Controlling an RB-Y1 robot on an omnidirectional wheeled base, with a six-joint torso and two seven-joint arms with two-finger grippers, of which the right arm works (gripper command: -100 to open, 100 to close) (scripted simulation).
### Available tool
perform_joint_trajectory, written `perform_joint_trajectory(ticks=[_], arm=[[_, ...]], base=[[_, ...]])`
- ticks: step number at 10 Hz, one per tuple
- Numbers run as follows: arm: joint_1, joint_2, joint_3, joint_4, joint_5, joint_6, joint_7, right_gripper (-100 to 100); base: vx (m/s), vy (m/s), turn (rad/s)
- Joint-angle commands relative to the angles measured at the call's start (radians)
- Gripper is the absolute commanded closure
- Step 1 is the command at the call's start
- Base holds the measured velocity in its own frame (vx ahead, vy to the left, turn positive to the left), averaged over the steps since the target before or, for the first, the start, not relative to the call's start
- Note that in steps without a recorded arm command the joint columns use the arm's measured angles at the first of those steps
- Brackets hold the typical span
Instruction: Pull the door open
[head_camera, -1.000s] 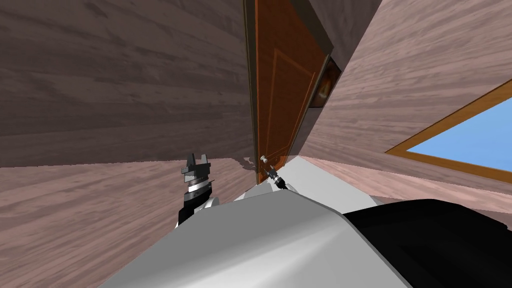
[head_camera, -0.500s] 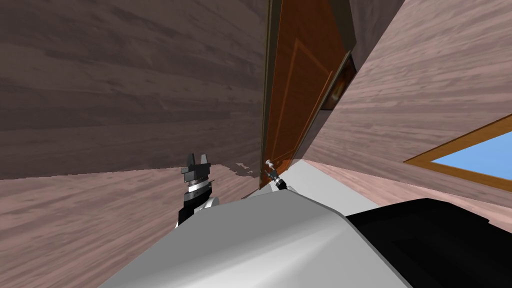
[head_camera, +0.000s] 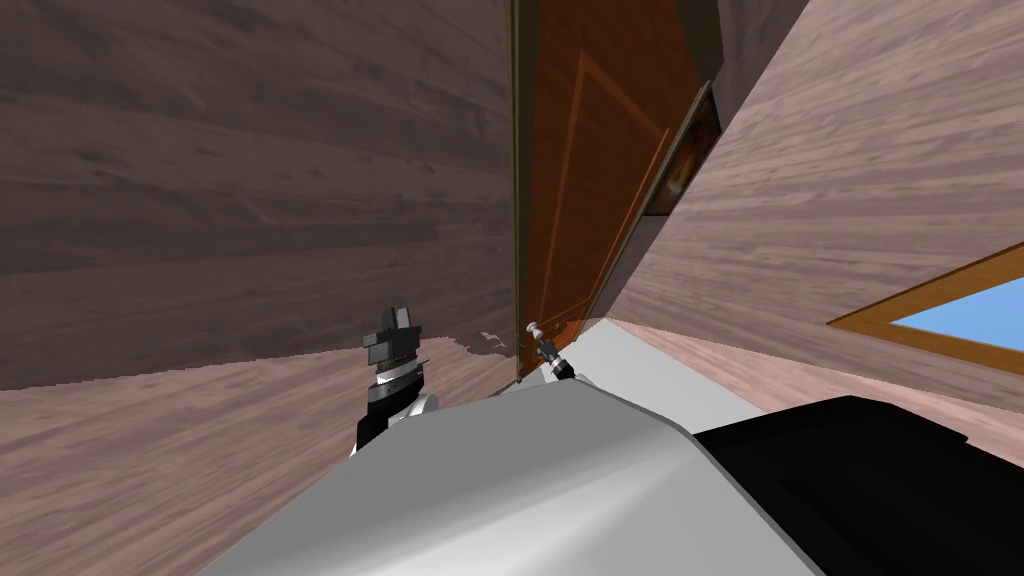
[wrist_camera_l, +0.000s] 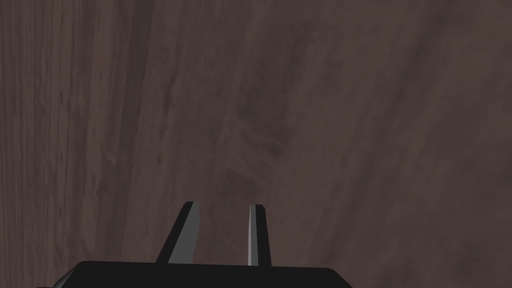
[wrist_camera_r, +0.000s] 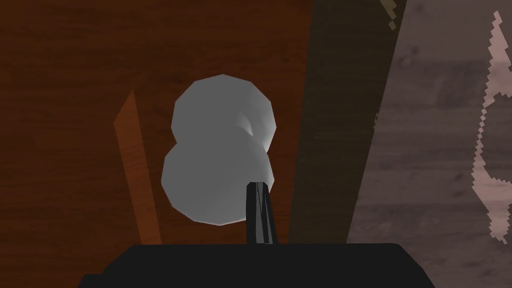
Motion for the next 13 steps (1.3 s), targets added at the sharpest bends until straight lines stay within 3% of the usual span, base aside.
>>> perform_joint_trajectory(ticks=[1, 4, 5, 7, 10, 12, 13], arm=[[-0.002, 0.002, 0.001, 0.0, 0.001, 0.001, 0.0, 100], [-0.002, 0.002, 0.001, 0.0, 0.001, 0.001, 0.0, 100], [-0.008, -0.026, -0.023, 0.035, -0.014, -0.023, -0.011, -100], [-0.015, -0.049, -0.043, 0.066, -0.026, -0.046, -0.021, -100], [-0.029, -0.093, -0.082, 0.124, -0.049, -0.088, -0.04, -100], [-0.033, -0.105, -0.092, 0.14, -0.055, -0.1, -0.045, -100], [-0.028, -0.099, -0.088, 0.127, -0.052, -0.091, -0.044, -100]], base=[[-0.007, 0.009, -0.002], [0.0, 0.002, 0.0], [-0.145, 0.061, 0.212], [-0.204, 0.089, 0.162], [-0.209, -0.039, 0.136], [-0.142, -0.075, 0.046], [-0.062, -0.035, 0.011]])
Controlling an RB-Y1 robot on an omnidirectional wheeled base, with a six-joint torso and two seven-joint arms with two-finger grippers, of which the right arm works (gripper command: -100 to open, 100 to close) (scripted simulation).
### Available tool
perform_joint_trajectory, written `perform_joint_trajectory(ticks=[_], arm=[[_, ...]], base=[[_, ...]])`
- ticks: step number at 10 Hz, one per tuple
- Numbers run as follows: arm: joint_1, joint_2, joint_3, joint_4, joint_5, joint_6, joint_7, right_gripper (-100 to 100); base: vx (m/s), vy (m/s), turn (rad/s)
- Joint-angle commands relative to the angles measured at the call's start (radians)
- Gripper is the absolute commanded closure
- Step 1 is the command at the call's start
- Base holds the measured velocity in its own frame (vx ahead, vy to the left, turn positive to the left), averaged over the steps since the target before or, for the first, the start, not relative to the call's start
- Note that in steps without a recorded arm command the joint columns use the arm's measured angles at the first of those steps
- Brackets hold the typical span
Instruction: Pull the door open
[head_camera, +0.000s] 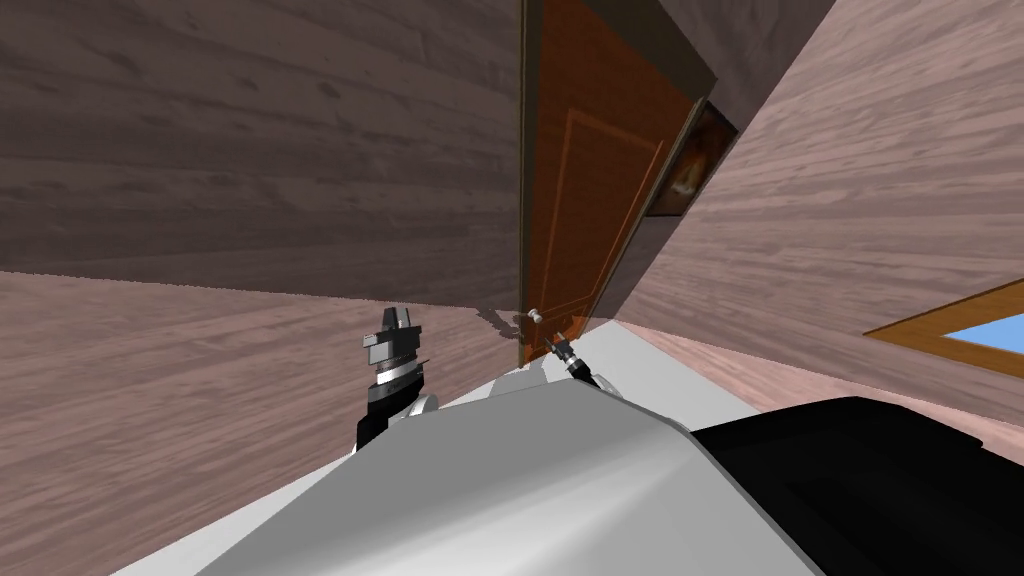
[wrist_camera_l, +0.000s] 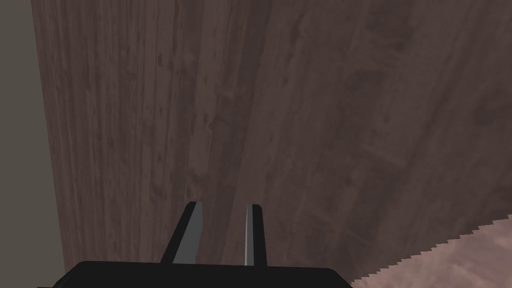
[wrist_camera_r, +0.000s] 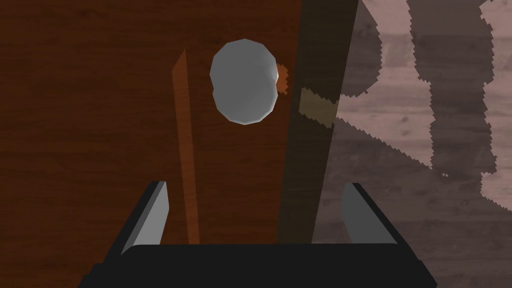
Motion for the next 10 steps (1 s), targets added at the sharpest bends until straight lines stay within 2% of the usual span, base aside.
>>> perform_joint_trajectory(ticks=[1, 4, 5, 6, 8, 9, 10], arm=[[0.004, -0.007, -0.02, 0.021, -0.014, -0.016, 0.001, -100], [0.01, -0.019, -0.052, 0.054, -0.036, -0.042, 0.004, -100], [0.013, -0.025, -0.069, 0.071, -0.048, -0.056, 0.005, -100], [0.013, -0.025, -0.069, 0.071, -0.048, -0.056, 0.005, -100], [0.02, -0.037, -0.104, 0.107, -0.072, -0.084, 0.007, -100], [0.019, -0.037, -0.095, 0.096, -0.066, -0.076, 0.004, -100], [0.019, -0.037, -0.095, 0.096, -0.066, -0.076, 0.004, 100]], base=[[0.066, 0.023, 0.249], [0.164, 0.048, 0.155], [0.23, 0.082, 0.342], [0.153, 0.049, 0.081], [0.152, 0.044, 0.22], [0.081, 0.002, 0.043], [-0.011, -0.005, -0.051]])
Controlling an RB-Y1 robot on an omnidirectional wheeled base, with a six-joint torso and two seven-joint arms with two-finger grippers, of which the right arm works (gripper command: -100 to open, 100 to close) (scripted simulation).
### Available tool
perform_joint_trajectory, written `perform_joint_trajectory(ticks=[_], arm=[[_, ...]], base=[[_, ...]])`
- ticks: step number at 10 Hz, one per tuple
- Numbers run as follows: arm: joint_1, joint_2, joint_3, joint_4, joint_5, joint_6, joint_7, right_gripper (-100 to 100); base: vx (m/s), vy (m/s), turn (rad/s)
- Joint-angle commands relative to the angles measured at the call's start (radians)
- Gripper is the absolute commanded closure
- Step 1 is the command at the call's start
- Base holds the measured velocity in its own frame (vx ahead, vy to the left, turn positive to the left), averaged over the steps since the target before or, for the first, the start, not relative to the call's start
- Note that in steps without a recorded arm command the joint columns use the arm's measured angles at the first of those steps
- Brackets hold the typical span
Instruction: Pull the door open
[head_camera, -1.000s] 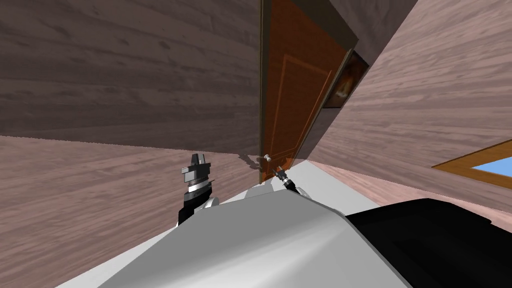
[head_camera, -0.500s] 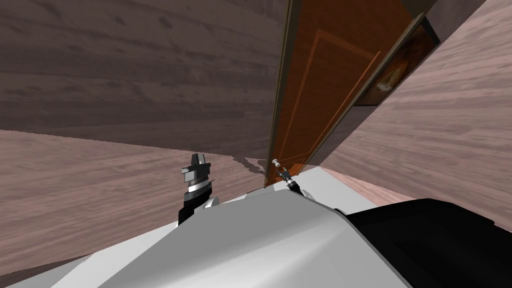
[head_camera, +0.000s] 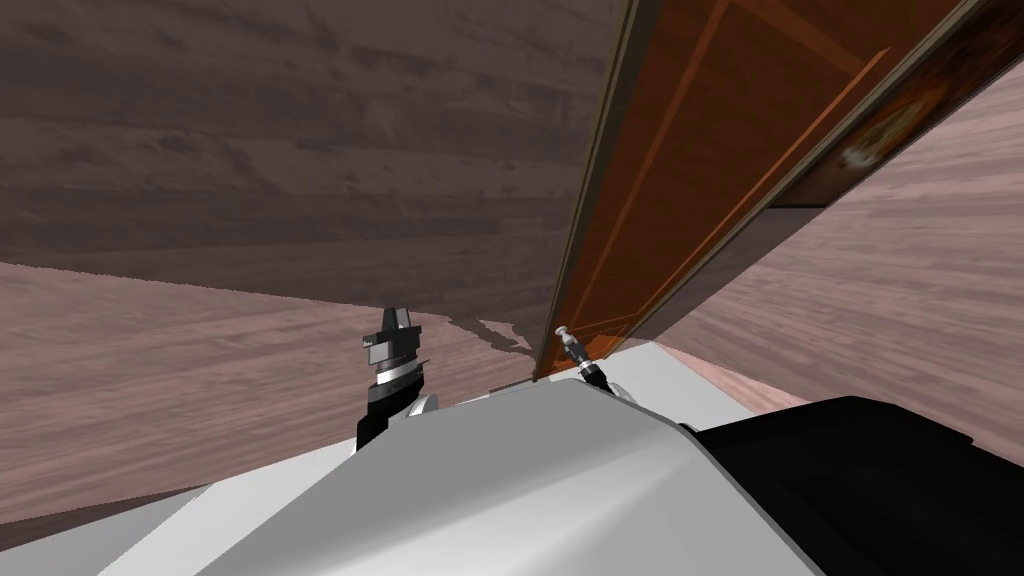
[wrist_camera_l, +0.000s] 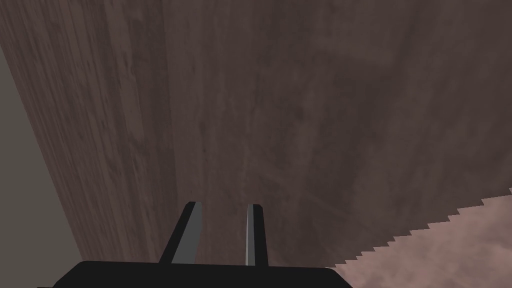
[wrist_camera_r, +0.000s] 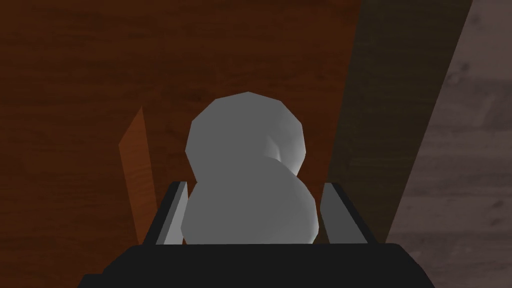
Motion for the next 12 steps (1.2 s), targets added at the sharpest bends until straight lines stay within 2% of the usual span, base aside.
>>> perform_joint_trajectory(ticks=[1, 5, 12], arm=[[0.001, 0.004, 0.004, 0.001, 0.002, -0.002, 0.0, 100], [0.001, 0.004, 0.004, 0.001, 0.002, -0.002, 0.0, 100], [0.032, 0.009, 0.011, -0.002, -0.005, -0.025, -0.174, 100]], base=[[-0.025, -0.016, -0.014], [-0.011, -0.002, 0.003], [0.012, -0.005, 0.019]])
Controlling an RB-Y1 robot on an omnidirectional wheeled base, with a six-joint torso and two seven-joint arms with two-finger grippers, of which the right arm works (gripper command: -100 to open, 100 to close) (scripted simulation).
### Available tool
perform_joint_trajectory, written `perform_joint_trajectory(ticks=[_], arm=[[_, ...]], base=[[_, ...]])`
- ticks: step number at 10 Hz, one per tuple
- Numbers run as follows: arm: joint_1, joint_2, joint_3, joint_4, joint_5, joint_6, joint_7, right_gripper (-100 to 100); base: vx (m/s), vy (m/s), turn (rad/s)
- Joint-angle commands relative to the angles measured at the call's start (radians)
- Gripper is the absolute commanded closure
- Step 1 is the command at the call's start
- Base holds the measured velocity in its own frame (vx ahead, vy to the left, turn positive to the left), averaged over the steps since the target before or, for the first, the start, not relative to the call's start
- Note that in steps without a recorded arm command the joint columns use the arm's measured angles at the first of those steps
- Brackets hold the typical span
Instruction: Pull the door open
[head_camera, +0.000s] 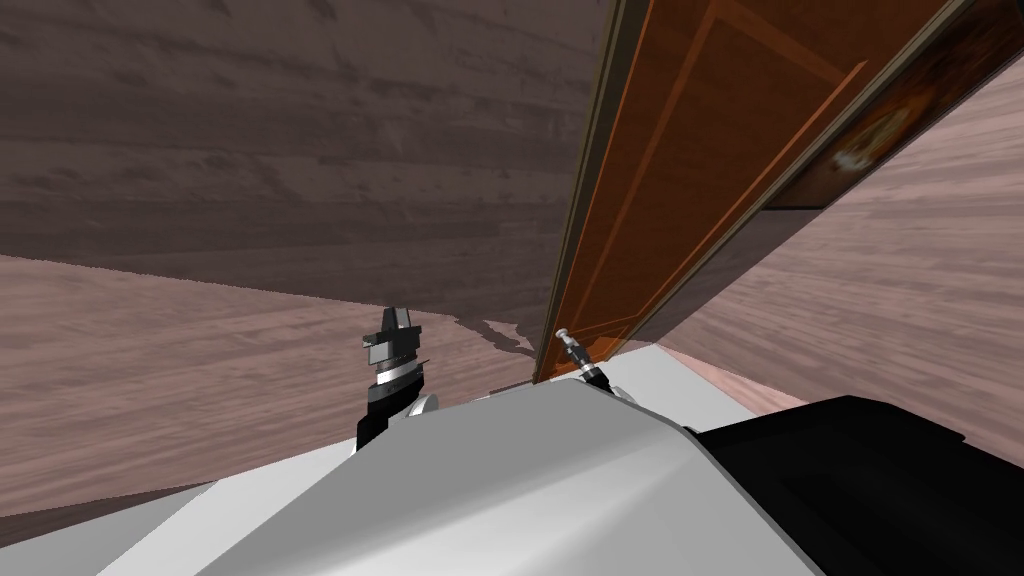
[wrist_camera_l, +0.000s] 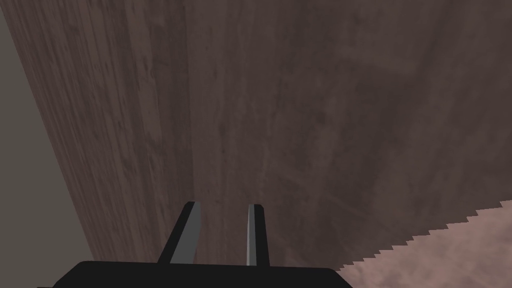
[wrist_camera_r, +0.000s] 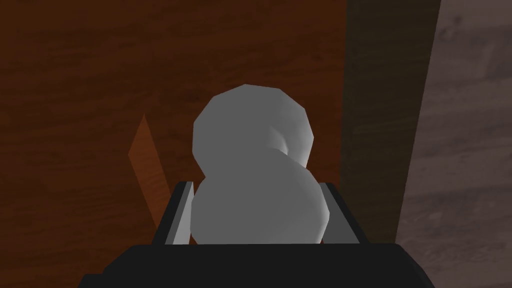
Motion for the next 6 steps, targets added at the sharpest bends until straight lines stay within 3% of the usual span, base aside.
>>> perform_joint_trajectory(ticks=[1, 4, 6], arm=[[0.021, 0.013, 0.01, -0.016, 0.002, 0.002, -0.05, 100], [0.036, 0.017, 0.015, -0.018, 0.0, -0.01, -0.119, 100], [0.036, 0.017, 0.015, -0.018, 0.0, -0.01, -0.128, 100]], base=[[0.014, -0.007, 0.02], [0.012, -0.008, 0.022], [0.006, -0.004, 0.003]])
